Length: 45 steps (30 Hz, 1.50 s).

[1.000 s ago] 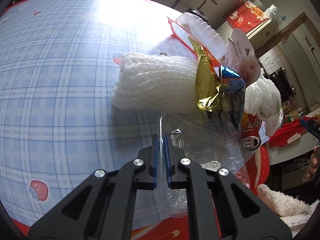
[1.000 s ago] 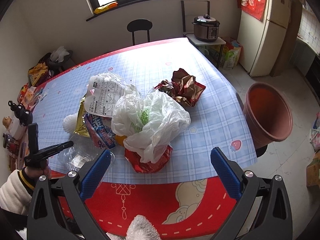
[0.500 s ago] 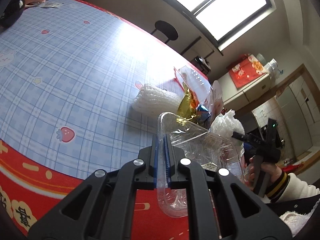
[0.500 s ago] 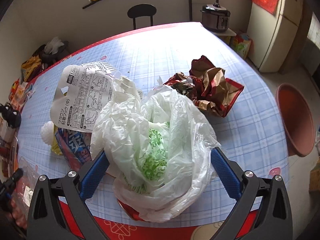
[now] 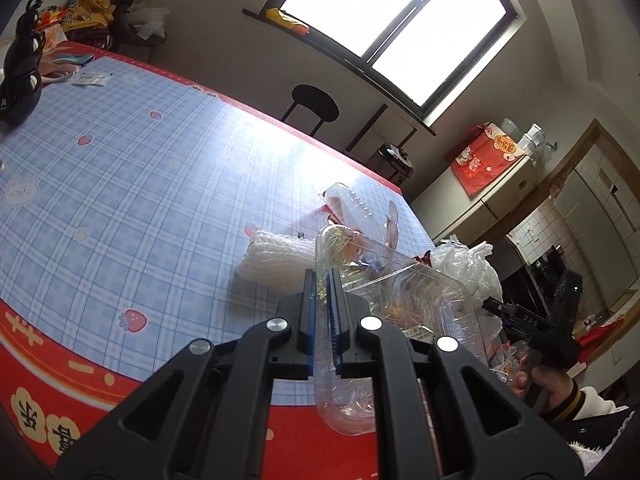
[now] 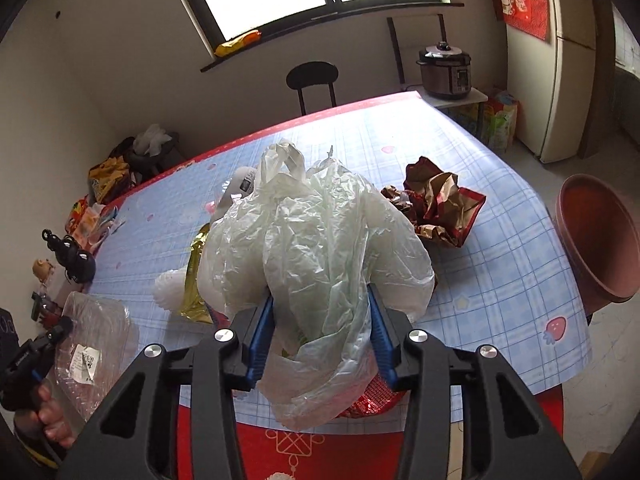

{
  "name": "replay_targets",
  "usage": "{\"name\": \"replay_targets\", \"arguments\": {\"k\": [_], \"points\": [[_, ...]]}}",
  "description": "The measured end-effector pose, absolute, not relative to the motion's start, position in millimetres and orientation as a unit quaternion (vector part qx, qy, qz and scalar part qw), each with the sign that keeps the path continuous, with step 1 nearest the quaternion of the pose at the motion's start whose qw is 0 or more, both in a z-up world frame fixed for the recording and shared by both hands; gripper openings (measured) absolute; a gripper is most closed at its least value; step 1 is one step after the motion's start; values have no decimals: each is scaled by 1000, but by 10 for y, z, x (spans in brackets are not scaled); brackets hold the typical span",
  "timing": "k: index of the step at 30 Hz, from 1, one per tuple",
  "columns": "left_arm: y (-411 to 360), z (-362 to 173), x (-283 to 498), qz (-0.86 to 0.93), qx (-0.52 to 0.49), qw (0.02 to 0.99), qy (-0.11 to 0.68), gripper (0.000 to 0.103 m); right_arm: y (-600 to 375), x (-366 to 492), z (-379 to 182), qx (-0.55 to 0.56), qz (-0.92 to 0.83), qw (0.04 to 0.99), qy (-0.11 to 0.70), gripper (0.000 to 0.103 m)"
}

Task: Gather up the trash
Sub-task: 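Carry the clear container and white bags with both tools over the bin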

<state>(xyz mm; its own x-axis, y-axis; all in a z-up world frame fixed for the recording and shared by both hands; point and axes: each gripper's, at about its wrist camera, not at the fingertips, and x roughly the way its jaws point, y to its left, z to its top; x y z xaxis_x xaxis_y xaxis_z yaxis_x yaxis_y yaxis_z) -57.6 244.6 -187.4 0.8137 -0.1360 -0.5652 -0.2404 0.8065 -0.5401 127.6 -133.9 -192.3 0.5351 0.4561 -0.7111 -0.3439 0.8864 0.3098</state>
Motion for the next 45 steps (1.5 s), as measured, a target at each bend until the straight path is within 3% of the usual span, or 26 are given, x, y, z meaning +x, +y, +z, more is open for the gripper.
{"name": "replay_targets", "arguments": {"k": [10,19,35,45], "points": [[2352,-1530,-146,-28,-269,916,295,10,-1897,894,-1579,97,146,919,353,44],[1946,-1374,194,-56,-259,921,285,10,-2756,741,-1582,106,77,933,335,44],[542,-1075,480,34,-241,937,249,10,-4583,2081,-1980,138,57,919,365,44],[-123,-948,767,61,-223,941,248,10,-5173,2797,-2320,151,56,901,402,44]]}}
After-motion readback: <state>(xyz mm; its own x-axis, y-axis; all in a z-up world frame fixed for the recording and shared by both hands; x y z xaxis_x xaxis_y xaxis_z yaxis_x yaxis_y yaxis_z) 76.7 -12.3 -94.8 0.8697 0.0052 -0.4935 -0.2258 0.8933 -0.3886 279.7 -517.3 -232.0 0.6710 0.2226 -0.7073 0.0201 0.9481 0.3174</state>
